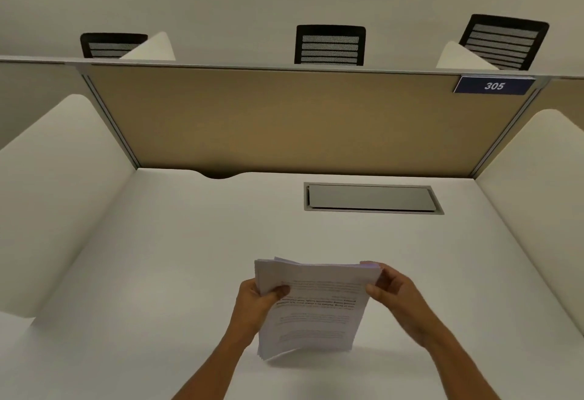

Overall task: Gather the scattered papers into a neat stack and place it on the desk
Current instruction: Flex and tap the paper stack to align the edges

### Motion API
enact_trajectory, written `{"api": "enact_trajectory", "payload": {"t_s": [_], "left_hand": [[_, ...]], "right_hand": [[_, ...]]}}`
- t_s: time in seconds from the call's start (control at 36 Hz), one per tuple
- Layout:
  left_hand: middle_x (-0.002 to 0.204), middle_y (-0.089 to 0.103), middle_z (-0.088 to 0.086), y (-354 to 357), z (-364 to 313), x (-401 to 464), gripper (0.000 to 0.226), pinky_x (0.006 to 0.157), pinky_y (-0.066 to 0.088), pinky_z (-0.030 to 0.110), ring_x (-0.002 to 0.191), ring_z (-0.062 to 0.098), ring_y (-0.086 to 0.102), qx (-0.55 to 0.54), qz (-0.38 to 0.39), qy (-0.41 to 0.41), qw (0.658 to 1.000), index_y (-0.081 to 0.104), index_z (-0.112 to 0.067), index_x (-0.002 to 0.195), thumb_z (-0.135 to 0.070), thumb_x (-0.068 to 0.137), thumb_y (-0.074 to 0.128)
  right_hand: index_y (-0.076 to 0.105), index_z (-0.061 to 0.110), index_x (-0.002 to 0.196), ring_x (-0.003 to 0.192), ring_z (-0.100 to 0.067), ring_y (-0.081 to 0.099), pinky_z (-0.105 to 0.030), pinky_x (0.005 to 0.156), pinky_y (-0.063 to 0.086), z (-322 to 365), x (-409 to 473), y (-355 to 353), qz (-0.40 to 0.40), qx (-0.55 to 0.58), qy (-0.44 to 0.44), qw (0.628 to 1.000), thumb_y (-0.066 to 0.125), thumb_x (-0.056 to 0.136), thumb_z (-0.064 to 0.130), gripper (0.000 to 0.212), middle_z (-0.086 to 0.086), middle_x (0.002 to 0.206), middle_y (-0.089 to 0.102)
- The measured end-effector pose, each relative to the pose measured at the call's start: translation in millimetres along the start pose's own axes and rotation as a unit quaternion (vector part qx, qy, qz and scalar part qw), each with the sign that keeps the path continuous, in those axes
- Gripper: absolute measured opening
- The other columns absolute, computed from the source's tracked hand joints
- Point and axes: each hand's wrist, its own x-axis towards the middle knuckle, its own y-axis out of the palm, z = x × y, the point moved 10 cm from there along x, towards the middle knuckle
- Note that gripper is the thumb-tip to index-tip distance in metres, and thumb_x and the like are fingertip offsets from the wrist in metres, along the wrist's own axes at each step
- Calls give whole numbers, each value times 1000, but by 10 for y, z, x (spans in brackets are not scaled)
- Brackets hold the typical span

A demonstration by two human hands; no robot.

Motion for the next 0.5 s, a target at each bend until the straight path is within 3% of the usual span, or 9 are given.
{"api": "enact_trajectory", "payload": {"t_s": [0.06, 0.19, 0.25, 0.31, 0.36, 0.5], "left_hand": [[87, 80, 7, 15, 15, -2, 34, 74, 63, 43, 79, 26, 77, -2, 6, 3, 1000, 82, -26, 87, -43, 57, 82], [92, 80, 4, 68, 7, -11, 36, 67, 62, 28, 82, 21, 77, 2, 29, 12, 1000, 80, -30, 93, -41, 59, 86], [94, 80, 5, 75, 8, -7, 41, 67, 62, 30, 85, 22, 77, -1, 37, 13, 999, 79, -30, 97, -41, 59, 89], [95, 80, 6, 68, 9, 4, 43, 70, 64, 36, 86, 23, 76, -2, 40, 17, 999, 79, -28, 98, -42, 59, 90], [93, 80, 4, 33, 10, 16, 42, 74, 64, 39, 85, 22, 76, 3, 32, 20, 999, 79, -30, 96, -45, 58, 89], [92, 80, -3, -66, 12, 35, 42, 67, 62, 28, 84, 15, 76, 7, 10, 26, 1000, 79, -38, 93, -50, 55, 88]], "right_hand": [[67, 15, 125, 113, -22, 68, -25, 86, 56, -102, -20, 85, -10, 4, -2, 1000, 86, 77, 34, 55, -9, 122, 72], [74, 13, 106, 101, -13, 69, -20, 76, 56, -183, -21, 188, -82, -41, -11, 996, 87, 67, 47, 54, 1, 114, 71], [74, 21, 105, 96, -12, 71, -19, 73, 56, -158, -28, 253, -92, -47, -12, 995, 85, 68, 49, 48, 4, 107, 73], [73, 29, 104, 90, -9, 71, -18, 70, 57, -109, -32, 284, -98, -38, -19, 994, 82, 71, 45, 38, 7, 102, 74], [71, 27, 104, 87, -10, 71, -20, 68, 57, -58, -24, 276, -102, -26, -32, 994, 81, 76, 37, 32, 7, 101, 72], [68, 22, 108, 90, -11, 70, -20, 71, 57, -80, -57, 192, -112, -20, -40, 993, 81, 79, 30, 33, 2, 101, 74]]}}
